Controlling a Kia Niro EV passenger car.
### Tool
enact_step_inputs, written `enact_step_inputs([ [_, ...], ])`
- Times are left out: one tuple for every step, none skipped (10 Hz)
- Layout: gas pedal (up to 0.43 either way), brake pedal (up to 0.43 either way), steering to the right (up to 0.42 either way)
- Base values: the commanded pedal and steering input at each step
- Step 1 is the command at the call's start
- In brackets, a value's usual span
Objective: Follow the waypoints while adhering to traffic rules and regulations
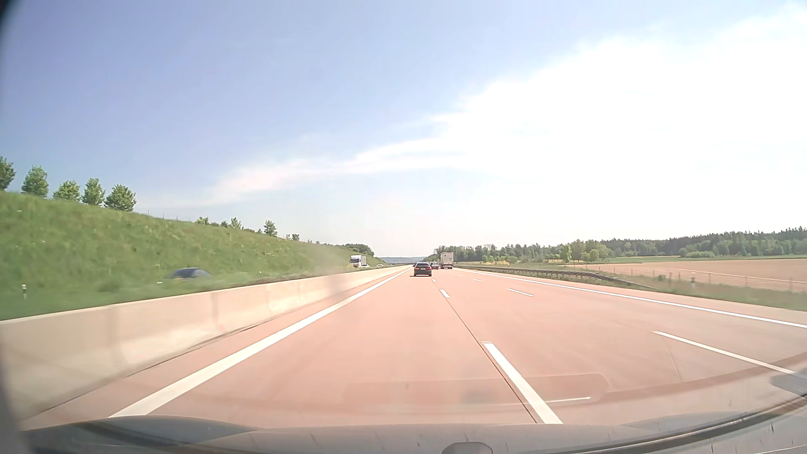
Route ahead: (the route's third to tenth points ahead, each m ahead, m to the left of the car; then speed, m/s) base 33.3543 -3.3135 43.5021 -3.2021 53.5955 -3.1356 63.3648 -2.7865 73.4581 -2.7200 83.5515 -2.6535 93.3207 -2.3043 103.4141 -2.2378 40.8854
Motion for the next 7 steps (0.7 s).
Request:
enact_step_inputs([
  [0.169, 0.000, 0.001],
  [0.150, 0.000, 0.001],
  [0.130, 0.000, 0.001],
  [0.110, 0.000, 0.001],
  [0.028, 0.000, 0.000],
  [0.000, 0.000, 0.000],
  [0.000, 0.000, 0.000],
])
